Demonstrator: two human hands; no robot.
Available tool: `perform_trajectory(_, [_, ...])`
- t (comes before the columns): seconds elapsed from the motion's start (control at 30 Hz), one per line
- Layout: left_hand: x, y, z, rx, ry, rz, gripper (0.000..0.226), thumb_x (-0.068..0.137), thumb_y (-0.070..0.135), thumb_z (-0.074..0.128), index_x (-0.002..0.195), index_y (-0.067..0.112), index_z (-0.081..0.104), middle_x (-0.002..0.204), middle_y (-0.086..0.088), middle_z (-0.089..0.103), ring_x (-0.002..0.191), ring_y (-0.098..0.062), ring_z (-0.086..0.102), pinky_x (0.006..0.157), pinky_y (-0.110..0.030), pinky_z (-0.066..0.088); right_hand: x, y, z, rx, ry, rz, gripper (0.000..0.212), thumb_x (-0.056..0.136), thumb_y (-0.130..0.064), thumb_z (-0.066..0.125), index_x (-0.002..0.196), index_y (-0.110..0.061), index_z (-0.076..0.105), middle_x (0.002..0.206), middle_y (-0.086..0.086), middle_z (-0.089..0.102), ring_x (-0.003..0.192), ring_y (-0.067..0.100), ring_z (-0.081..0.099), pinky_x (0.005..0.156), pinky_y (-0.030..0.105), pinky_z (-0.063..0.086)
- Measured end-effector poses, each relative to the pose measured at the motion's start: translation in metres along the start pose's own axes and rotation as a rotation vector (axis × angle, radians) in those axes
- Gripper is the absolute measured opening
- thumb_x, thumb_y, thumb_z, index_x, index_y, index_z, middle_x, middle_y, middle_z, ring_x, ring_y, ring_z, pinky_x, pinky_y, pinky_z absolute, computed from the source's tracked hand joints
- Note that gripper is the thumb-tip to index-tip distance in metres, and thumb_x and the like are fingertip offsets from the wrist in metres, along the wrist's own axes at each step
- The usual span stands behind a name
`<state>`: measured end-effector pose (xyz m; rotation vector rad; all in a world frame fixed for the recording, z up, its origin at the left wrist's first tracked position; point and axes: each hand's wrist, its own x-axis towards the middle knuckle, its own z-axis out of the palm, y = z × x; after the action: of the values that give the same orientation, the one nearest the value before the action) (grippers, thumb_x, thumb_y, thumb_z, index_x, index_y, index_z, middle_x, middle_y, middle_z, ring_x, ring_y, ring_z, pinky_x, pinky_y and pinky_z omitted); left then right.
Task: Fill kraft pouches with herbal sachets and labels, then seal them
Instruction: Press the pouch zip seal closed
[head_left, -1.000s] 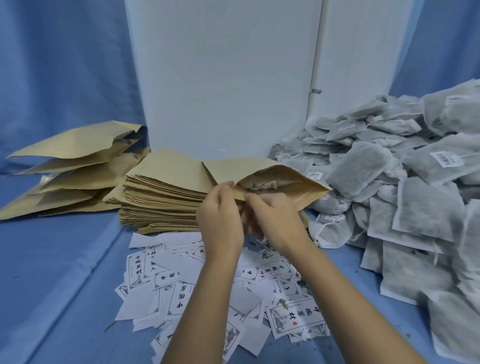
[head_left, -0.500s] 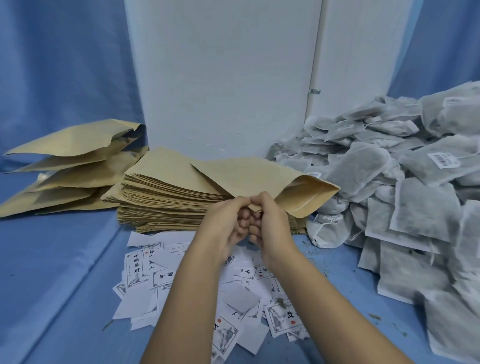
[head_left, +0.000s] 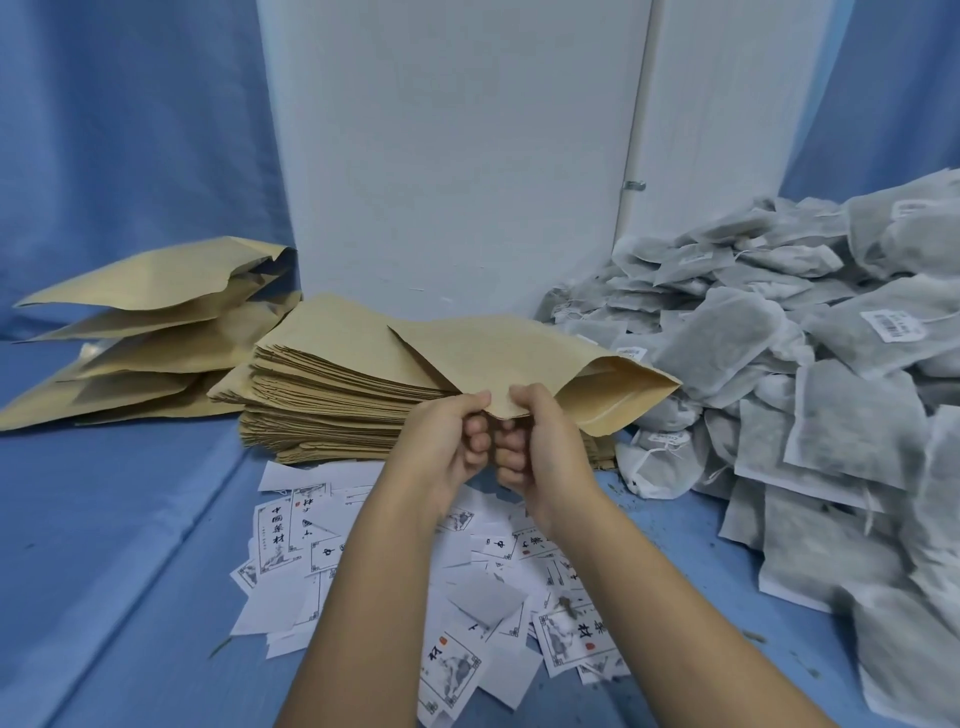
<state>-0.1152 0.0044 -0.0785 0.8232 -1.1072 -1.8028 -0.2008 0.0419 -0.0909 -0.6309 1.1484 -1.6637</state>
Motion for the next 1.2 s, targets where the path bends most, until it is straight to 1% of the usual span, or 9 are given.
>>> perform_trajectory(0.07, [0.0, 0.0, -0.001, 0.021, 0.007, 0.001, 0.031, 0.092, 0.007, 0.051, 0.063, 0.013, 0.042, 0.039, 0.005, 0.034, 0.032, -0.006, 0.03, 0.032, -0.015, 0.02, 0.001, -0.002, -0.002, 0.076, 0.039, -0.015, 0.035, 0.09, -0.014, 0.047, 0.059, -0.016, 0.032, 0.041, -0.005, 0.025, 0.032, 0.007, 0.017, 0.034, 0.018, 0.012])
perform_trajectory(0.13, [-0.002, -0.003, -0.001, 0.089, -0.017, -0.017, 0.03, 0.091, 0.011, 0.053, 0.063, 0.012, 0.043, 0.04, 0.003, 0.036, 0.032, -0.007, 0.031, 0.033, -0.014, 0.02, 0.001, -0.004, -0.003, 0.112, 0.052, -0.033, 0.035, 0.089, -0.01, 0.045, 0.059, -0.018, 0.029, 0.04, -0.006, 0.022, 0.03, 0.008, 0.016, 0.033, 0.018, 0.011])
perform_trajectory(0.2, [-0.004, -0.005, 0.001, 0.145, -0.062, -0.037, 0.031, 0.091, 0.016, 0.054, 0.061, 0.01, 0.049, 0.041, 0.002, 0.038, 0.032, -0.008, 0.032, 0.033, -0.014, 0.02, 0.002, -0.003, -0.004, 0.074, 0.069, -0.046, 0.034, 0.088, -0.012, 0.045, 0.058, -0.018, 0.029, 0.041, -0.005, 0.022, 0.031, 0.008, 0.017, 0.034, 0.018, 0.013])
perform_trajectory(0.3, [-0.004, -0.004, 0.004, 0.125, -0.101, -0.035, 0.038, 0.09, 0.012, 0.051, 0.052, 0.01, 0.056, 0.04, 0.002, 0.037, 0.032, -0.006, 0.03, 0.033, -0.015, 0.018, 0.003, -0.001, -0.004, 0.06, 0.076, -0.019, 0.037, 0.088, -0.017, 0.046, 0.055, -0.017, 0.031, 0.043, -0.003, 0.024, 0.032, 0.009, 0.017, 0.036, 0.018, 0.013])
perform_trajectory(0.37, [-0.003, -0.004, 0.004, 0.11, -0.103, -0.041, 0.037, 0.089, 0.01, 0.05, 0.052, 0.01, 0.053, 0.039, 0.003, 0.036, 0.03, -0.006, 0.029, 0.032, -0.014, 0.017, 0.004, -0.001, -0.004, 0.115, 0.078, -0.01, 0.037, 0.089, -0.017, 0.044, 0.054, -0.017, 0.03, 0.04, -0.004, 0.023, 0.03, 0.009, 0.017, 0.034, 0.017, 0.012])
perform_trajectory(0.5, [-0.001, -0.004, 0.003, 0.121, -0.081, -0.046, 0.034, 0.089, 0.01, 0.05, 0.055, 0.011, 0.048, 0.037, 0.004, 0.035, 0.029, -0.006, 0.028, 0.032, -0.014, 0.017, 0.005, -0.001, -0.007, 0.059, 0.084, -0.03, 0.035, 0.088, -0.016, 0.043, 0.055, -0.017, 0.031, 0.038, -0.005, 0.027, 0.03, 0.009, 0.02, 0.033, 0.017, 0.016])
perform_trajectory(0.63, [-0.001, -0.003, 0.001, 0.153, -0.07, -0.048, 0.034, 0.089, 0.011, 0.05, 0.056, 0.012, 0.043, 0.036, 0.005, 0.034, 0.028, -0.006, 0.027, 0.033, -0.015, 0.015, 0.006, -0.005, -0.013, 0.108, 0.116, -0.019, 0.034, 0.089, -0.017, 0.043, 0.057, -0.018, 0.029, 0.038, -0.007, 0.024, 0.03, 0.007, 0.017, 0.032, 0.016, 0.012])
perform_trajectory(0.77, [-0.001, -0.002, 0.001, 0.145, -0.065, -0.043, 0.036, 0.089, 0.012, 0.05, 0.054, 0.013, 0.041, 0.035, 0.006, 0.032, 0.028, -0.006, 0.025, 0.034, -0.016, 0.015, 0.007, -0.006, -0.014, 0.117, 0.099, 0.003, 0.033, 0.089, -0.018, 0.043, 0.058, -0.017, 0.03, 0.039, -0.008, 0.023, 0.031, 0.007, 0.015, 0.033, 0.016, 0.01])
perform_trajectory(1.2, [-0.007, 0.003, 0.0, 0.154, -0.058, -0.069, 0.037, 0.087, 0.012, 0.05, 0.052, 0.014, 0.038, 0.035, 0.006, 0.028, 0.029, -0.007, 0.022, 0.035, -0.017, 0.016, 0.014, -0.007, -0.024, 0.125, 0.158, -0.022, 0.031, 0.086, -0.018, 0.043, 0.06, -0.02, 0.027, 0.042, -0.008, 0.02, 0.033, 0.007, 0.013, 0.033, 0.015, 0.01])
